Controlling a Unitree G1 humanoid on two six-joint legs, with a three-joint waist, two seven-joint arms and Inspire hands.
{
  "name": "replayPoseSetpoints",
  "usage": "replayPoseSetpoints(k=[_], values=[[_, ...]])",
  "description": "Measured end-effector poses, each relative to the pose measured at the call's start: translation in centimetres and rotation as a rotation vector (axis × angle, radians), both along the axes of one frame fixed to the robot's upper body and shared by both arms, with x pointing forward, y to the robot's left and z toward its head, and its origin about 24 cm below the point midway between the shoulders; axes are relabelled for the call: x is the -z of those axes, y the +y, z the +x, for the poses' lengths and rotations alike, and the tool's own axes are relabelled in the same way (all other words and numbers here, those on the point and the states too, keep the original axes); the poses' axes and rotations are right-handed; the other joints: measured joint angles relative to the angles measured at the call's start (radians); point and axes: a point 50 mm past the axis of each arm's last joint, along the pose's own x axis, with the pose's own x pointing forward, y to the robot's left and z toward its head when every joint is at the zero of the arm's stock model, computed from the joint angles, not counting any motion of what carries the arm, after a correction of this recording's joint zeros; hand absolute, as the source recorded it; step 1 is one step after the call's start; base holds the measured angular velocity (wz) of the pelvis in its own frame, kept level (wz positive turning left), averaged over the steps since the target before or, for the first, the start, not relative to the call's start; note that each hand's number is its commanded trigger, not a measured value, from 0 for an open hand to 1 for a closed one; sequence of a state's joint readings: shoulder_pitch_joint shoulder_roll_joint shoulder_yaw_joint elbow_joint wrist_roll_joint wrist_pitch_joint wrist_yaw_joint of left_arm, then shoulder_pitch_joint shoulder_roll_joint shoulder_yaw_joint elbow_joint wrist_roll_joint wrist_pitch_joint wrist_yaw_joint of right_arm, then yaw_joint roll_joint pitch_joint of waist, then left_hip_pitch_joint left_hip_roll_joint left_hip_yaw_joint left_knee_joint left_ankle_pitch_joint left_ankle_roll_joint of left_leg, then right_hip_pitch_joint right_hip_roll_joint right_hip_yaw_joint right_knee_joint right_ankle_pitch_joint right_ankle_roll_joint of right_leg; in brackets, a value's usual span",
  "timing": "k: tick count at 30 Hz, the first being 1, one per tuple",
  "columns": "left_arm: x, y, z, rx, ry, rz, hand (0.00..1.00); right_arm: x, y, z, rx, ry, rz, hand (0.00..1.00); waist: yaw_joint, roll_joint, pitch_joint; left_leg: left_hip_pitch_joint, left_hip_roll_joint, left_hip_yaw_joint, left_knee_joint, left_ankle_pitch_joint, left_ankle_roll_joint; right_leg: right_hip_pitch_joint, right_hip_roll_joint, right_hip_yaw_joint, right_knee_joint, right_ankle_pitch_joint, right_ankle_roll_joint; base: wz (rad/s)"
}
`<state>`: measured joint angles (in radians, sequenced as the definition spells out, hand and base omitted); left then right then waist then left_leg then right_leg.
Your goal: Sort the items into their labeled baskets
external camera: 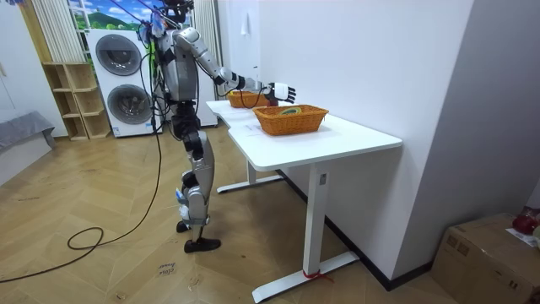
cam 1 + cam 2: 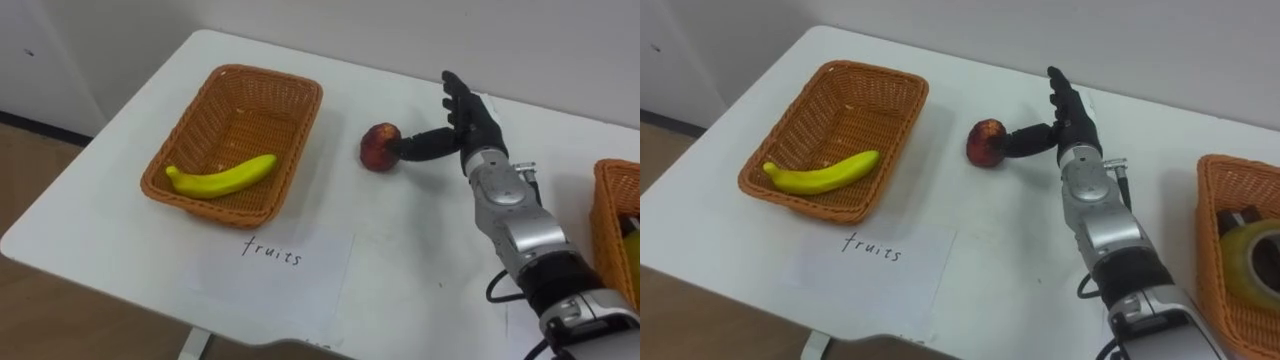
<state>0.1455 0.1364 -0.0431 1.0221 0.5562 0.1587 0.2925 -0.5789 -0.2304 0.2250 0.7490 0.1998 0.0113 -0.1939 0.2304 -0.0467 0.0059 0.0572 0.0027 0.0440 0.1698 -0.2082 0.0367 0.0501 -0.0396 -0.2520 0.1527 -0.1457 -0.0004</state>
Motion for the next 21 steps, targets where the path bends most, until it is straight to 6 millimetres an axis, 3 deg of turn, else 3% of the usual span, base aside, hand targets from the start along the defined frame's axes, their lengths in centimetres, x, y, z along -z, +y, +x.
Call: replayPoseSetpoints(k=[16, 21], values=[[0.04, -0.10, -0.22, 0.000, -0.007, -0.008, 0.00, -0.43, 0.07, 0.06, 0.018, -0.042, 0.000, 0.00, 0.002, -0.002, 0.0016, -0.006, -0.001, -0.004, 0.003, 0.000, 0.000, -0.001, -0.001, -0.013, -0.002, 0.000, 0.000, 0.01], [0.04, -0.10, -0.29, 0.002, -0.008, -0.002, 0.00, -0.31, 0.43, 0.01, 0.006, -0.041, -0.004, 0.00, 0.002, 0.004, 0.0053, -0.004, -0.001, -0.004, 0.003, 0.000, 0.000, 0.000, -0.001, -0.013, -0.001, 0.000, 0.000, 0.00]])
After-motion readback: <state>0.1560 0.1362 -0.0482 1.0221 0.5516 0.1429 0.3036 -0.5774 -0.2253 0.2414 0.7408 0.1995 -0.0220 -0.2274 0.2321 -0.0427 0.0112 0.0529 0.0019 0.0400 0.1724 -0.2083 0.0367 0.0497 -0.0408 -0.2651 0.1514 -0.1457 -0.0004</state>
